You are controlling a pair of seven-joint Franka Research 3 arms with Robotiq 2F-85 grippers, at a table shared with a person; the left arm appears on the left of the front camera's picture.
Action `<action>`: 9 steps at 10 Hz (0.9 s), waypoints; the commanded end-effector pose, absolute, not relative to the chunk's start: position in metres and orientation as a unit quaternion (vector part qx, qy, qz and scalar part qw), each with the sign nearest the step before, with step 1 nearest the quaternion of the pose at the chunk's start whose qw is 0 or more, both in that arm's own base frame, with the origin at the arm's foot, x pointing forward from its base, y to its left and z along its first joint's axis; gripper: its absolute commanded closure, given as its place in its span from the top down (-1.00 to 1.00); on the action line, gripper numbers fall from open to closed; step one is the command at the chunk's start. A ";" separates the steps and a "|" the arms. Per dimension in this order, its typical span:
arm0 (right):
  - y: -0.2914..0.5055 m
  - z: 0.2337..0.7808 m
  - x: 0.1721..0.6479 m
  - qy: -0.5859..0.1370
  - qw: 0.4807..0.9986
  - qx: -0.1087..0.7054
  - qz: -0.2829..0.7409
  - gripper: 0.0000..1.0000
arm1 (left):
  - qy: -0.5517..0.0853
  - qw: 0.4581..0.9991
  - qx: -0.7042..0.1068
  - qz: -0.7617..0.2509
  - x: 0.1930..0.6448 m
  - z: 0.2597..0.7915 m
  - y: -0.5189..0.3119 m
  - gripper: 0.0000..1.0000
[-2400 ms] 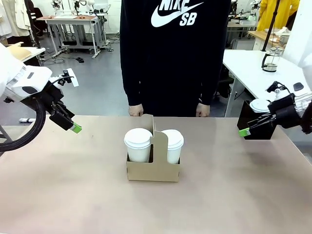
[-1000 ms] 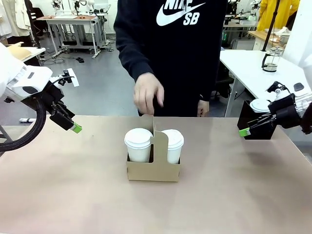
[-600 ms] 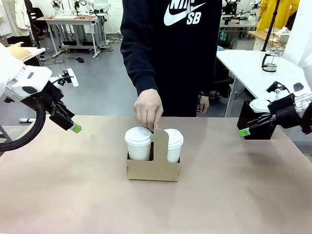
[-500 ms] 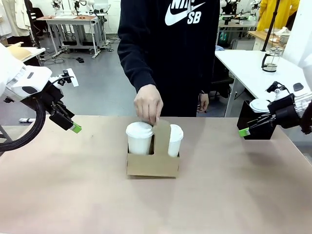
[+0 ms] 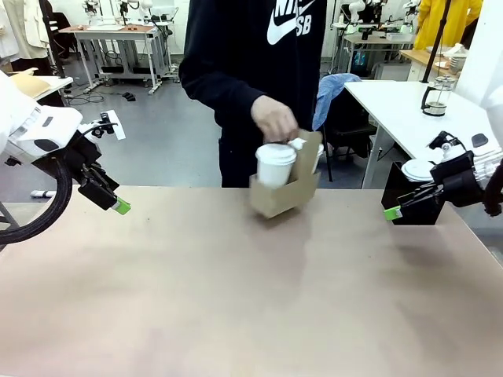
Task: Pour a drink into a cup and package it in a carrier.
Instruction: Insert the held 600 ml Paper Cup into the Cup Carrier.
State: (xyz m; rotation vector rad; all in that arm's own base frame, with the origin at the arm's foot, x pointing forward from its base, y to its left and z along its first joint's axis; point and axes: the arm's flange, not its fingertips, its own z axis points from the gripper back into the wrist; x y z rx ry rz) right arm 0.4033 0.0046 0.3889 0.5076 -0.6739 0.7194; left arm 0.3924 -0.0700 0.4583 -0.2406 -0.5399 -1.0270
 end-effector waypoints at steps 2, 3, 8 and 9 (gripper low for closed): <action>0.006 0.389 0.403 -0.321 0.850 0.243 0.339 1.00 | -0.255 0.831 -0.122 -0.480 0.392 0.459 -0.071 1.00; 0.006 0.389 0.403 -0.321 0.850 0.243 0.339 1.00 | -0.255 0.831 -0.122 -0.480 0.392 0.459 -0.071 1.00; 0.006 0.389 0.403 -0.321 0.850 0.243 0.339 1.00 | -0.255 0.831 -0.122 -0.480 0.392 0.459 -0.071 1.00; 0.006 0.389 0.403 -0.321 0.850 0.243 0.339 1.00 | -0.255 0.831 -0.122 -0.480 0.392 0.459 -0.071 1.00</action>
